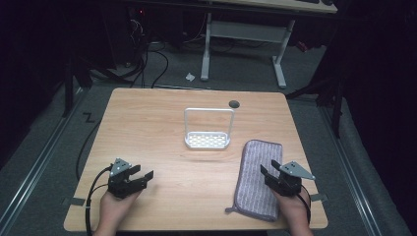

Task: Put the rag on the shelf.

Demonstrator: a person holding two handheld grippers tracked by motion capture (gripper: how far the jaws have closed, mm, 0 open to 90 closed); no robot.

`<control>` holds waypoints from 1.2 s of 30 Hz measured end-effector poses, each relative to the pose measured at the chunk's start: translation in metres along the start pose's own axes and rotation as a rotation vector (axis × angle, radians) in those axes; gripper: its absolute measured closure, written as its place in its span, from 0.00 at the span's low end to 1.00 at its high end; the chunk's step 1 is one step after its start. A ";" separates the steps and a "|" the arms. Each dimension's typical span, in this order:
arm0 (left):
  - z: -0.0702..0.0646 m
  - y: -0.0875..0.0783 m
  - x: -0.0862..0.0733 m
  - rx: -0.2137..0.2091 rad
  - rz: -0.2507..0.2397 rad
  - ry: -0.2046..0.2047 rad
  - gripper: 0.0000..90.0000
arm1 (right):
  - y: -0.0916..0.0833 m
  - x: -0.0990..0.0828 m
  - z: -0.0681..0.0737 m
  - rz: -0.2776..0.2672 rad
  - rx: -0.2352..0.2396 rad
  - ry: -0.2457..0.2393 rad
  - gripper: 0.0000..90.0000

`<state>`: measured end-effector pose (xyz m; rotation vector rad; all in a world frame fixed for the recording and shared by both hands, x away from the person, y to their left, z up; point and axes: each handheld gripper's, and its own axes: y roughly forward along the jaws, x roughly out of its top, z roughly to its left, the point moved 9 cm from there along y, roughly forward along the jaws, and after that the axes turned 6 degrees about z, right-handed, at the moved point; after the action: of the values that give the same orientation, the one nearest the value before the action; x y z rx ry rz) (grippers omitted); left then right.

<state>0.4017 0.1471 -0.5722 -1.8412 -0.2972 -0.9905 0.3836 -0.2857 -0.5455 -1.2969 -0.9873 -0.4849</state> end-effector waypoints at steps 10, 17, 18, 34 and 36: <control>0.005 -0.018 -0.008 0.060 -0.020 0.034 0.47 | -0.009 -0.004 0.011 0.023 0.053 0.001 0.70; 0.013 -0.019 -0.007 0.032 -0.053 -0.034 0.62 | -0.004 -0.002 0.027 0.072 0.063 -0.055 0.87; 0.012 -0.020 -0.007 0.028 -0.054 -0.030 0.62 | -0.004 -0.002 0.027 0.072 0.063 -0.055 0.87; 0.007 -0.033 -0.023 0.038 -0.028 0.019 0.63 | 0.048 -0.016 -0.005 0.289 0.020 -0.008 1.00; 0.004 -0.032 -0.023 0.029 -0.024 0.021 0.60 | 0.047 -0.016 -0.002 0.292 0.032 -0.003 1.00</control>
<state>0.3701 0.1709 -0.5686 -1.8032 -0.3202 -1.0169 0.4127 -0.2794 -0.5852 -1.3855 -0.7874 -0.2420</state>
